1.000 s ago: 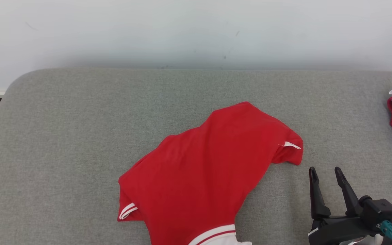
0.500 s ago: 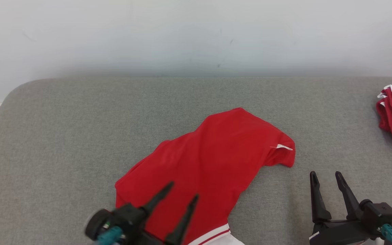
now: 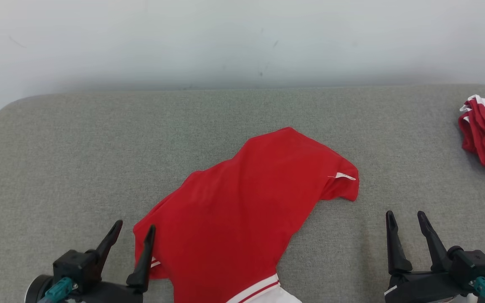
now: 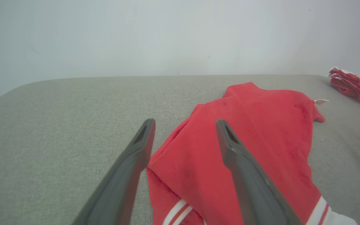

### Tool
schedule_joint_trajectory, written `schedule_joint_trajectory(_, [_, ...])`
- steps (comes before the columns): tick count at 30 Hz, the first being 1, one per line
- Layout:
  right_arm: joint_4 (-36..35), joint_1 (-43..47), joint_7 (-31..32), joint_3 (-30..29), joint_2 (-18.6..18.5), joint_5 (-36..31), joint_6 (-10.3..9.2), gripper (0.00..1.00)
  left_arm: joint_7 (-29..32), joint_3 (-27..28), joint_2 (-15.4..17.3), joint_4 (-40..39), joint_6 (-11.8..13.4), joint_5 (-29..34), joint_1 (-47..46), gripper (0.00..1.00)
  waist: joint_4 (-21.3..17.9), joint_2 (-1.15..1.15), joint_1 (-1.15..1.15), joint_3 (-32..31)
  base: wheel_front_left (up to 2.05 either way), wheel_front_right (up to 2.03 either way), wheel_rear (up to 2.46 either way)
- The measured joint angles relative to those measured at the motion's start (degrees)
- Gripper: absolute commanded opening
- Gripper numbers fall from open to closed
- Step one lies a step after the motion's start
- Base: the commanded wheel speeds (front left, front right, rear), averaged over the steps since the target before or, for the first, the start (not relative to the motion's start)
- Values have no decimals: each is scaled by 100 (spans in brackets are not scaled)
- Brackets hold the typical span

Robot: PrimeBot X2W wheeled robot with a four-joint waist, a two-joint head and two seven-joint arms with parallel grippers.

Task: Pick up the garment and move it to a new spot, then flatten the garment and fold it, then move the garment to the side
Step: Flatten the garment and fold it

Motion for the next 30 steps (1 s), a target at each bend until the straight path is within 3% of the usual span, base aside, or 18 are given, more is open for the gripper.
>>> schedule_joint_trajectory(5, [-23,-9,2,-3,-2,-3,0,100,-82,54,-5,480,-32,-166,132,100,-20,0,0,87,0,0,0])
schedule_joint_trajectory(19, [-25,-128,27,5,-57,-3,-1,100,-381,-82,-379,2474,-584,-452,-166,100,-143,0,0,269,0,0,0])
schedule_joint_trajectory(20, [-25,-130,29,3,-58,-3,0,100,-379,-122,-419,2537,-612,-446,-211,53,-153,0,0,274,0,0,0])
schedule_joint_trajectory(23, [-32,-135,32,4,-60,-4,0,100,-404,-167,-475,2782,-723,-434,-382,0,-182,0,0,293,0,0,0])
schedule_joint_trajectory(30, [-37,-190,33,-15,-67,-4,0,100,-505,-235,-408,2977,-824,-116,-1179,0,-233,0,0,335,0,0,0])
